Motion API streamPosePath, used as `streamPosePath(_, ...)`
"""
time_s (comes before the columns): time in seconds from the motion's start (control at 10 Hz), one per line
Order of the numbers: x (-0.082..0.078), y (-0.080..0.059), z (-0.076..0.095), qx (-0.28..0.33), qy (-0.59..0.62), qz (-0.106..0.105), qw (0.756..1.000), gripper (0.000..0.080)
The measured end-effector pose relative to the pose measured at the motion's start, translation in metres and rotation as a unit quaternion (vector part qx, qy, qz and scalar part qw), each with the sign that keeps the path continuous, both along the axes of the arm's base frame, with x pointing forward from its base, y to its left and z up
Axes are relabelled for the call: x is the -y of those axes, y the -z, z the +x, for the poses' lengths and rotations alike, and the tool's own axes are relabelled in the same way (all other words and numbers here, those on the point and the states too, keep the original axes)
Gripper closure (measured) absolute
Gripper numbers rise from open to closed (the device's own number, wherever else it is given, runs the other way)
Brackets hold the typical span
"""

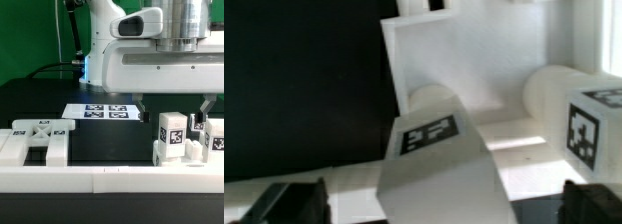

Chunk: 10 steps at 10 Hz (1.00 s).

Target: Assemble chair

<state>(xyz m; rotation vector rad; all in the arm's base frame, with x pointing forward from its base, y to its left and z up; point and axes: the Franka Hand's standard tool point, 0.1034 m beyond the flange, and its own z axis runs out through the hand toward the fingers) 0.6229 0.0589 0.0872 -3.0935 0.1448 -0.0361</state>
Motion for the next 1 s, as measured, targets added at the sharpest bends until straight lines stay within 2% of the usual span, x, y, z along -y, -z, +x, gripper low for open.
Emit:
streamPosePath(0.4,0.0021,0.0010,-0.0004,0.002,-0.072,-0.006,0.997,0.0150)
streamPosePath(0.5,0.0022,0.0010,-0.0004,0.002,-0.071,-0.006,0.997,0.0277)
streamPosePath(0.6,0.0022,0.0010,-0.0004,0.001,-0.063,-0.005,0.998,0.0277)
streamPosePath(0.7,0.0023,0.0010,-0.0004,0.001,-0.057,-0.005,0.998,0.0429)
streamPosePath(0.8,0.0023,0.0010,-0.0003,0.001,-0.055,-0.005,0.998,0.0512)
streamPosePath(1.0,0.0019,0.0010,-0.0004,-0.002,0.022,-0.003,1.000,0.0511)
